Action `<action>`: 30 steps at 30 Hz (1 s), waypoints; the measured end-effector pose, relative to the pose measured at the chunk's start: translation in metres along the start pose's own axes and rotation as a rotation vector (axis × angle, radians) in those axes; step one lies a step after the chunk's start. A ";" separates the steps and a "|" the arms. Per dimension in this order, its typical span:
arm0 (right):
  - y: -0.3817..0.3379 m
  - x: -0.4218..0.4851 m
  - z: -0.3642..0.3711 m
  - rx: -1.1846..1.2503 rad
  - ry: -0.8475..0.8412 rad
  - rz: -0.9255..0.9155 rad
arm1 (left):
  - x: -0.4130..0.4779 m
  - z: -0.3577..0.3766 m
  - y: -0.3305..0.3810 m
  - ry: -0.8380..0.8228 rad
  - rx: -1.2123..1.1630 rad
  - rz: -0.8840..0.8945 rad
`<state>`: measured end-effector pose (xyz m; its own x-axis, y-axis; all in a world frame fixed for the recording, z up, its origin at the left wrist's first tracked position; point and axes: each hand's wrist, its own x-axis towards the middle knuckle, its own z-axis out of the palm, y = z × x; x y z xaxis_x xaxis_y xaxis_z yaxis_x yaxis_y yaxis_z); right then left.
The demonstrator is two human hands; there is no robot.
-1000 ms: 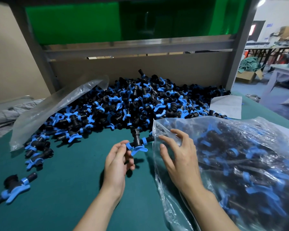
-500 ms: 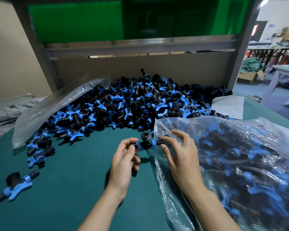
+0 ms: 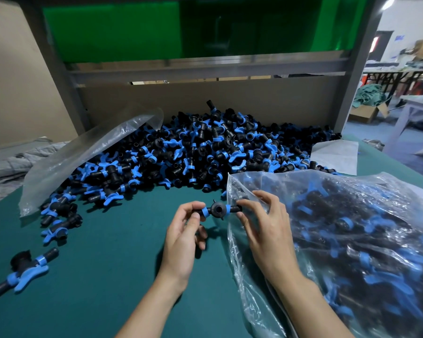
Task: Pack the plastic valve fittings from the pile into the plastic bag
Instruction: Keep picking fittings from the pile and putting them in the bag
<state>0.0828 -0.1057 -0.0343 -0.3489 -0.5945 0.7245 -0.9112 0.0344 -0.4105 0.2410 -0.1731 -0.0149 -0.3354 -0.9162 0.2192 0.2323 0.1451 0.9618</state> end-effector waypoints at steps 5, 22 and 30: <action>-0.004 0.002 -0.002 0.017 0.047 -0.046 | 0.003 0.000 -0.006 0.014 0.015 -0.030; -0.022 0.009 -0.026 -0.029 -0.004 0.208 | 0.000 0.000 -0.007 0.076 0.047 -0.024; -0.050 0.044 -0.061 0.390 -0.066 0.249 | -0.033 0.024 0.000 0.114 0.055 0.045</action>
<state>0.0993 -0.0851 0.0518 -0.5205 -0.6566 0.5459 -0.6464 -0.1147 -0.7543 0.2304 -0.1338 -0.0184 -0.2194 -0.9443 0.2452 0.1934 0.2042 0.9596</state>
